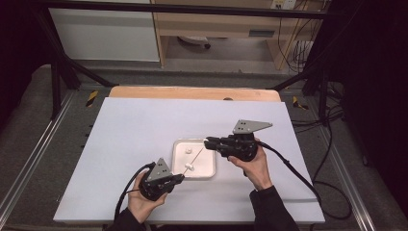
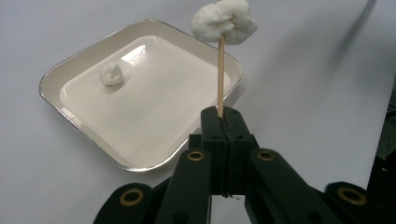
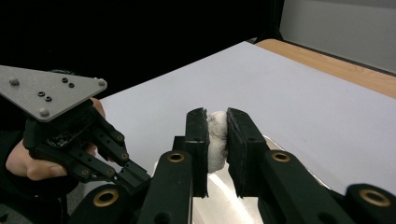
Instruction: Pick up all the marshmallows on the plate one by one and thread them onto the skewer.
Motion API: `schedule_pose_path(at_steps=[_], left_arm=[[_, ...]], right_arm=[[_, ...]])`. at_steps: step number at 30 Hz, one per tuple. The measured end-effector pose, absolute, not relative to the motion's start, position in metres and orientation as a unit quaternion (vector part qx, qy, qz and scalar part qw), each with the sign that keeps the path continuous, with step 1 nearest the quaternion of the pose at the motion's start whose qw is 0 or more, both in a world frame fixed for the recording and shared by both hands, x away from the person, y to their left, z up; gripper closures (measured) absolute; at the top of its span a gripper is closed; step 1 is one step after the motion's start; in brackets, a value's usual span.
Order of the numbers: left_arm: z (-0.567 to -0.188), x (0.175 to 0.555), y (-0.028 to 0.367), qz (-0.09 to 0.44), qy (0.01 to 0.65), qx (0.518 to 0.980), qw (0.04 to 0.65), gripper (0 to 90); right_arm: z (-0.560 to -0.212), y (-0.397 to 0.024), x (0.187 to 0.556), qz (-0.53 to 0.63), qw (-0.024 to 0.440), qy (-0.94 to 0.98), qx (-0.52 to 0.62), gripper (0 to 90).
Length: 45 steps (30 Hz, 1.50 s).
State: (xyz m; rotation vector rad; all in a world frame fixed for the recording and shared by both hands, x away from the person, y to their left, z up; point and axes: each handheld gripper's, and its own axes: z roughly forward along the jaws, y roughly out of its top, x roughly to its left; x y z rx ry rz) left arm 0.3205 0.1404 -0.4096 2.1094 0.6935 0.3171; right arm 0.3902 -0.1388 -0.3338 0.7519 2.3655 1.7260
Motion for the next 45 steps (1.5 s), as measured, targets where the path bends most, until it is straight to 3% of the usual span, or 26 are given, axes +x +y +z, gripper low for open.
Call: schedule_pose_path(at_steps=[30, 45], left_arm=[[-0.413, 0.322, 0.141, 0.140, 0.282, 0.851, 0.421, 89.2], [-0.414, 0.321, 0.141, 0.152, 0.282, 0.856, 0.406, 89.3]], right_arm=[[-0.351, -0.122, 0.389, 0.577, 0.015, 0.775, 0.257, 81.5], [-0.358, -0.116, 0.383, 0.571, 0.019, 0.781, 0.253, 82.8]])
